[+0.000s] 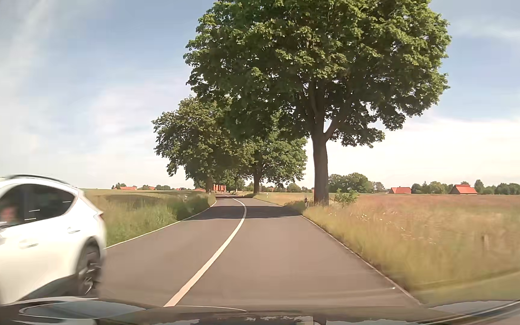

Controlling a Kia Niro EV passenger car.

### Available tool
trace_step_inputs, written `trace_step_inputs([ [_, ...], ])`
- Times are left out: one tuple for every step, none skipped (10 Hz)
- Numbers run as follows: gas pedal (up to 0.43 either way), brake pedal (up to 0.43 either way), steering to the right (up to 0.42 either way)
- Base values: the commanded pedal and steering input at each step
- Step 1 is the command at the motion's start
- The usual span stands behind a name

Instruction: Follow the waypoints while adhering to traffic rules and regulations

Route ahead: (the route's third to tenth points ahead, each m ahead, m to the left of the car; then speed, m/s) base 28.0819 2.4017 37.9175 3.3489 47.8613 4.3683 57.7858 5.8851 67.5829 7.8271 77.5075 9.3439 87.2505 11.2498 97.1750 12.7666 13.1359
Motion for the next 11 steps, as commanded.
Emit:
trace_step_inputs([
  [0.197, 0.000, -0.014],
  [0.197, 0.000, -0.015],
  [0.197, 0.000, -0.015],
  [0.197, 0.000, -0.017],
  [0.197, 0.000, -0.018],
  [0.197, 0.000, -0.018],
  [0.197, 0.000, -0.019],
  [0.197, 0.000, -0.019],
  [0.197, 0.000, -0.019],
  [0.197, 0.000, -0.019],
  [0.197, 0.000, -0.019],
])
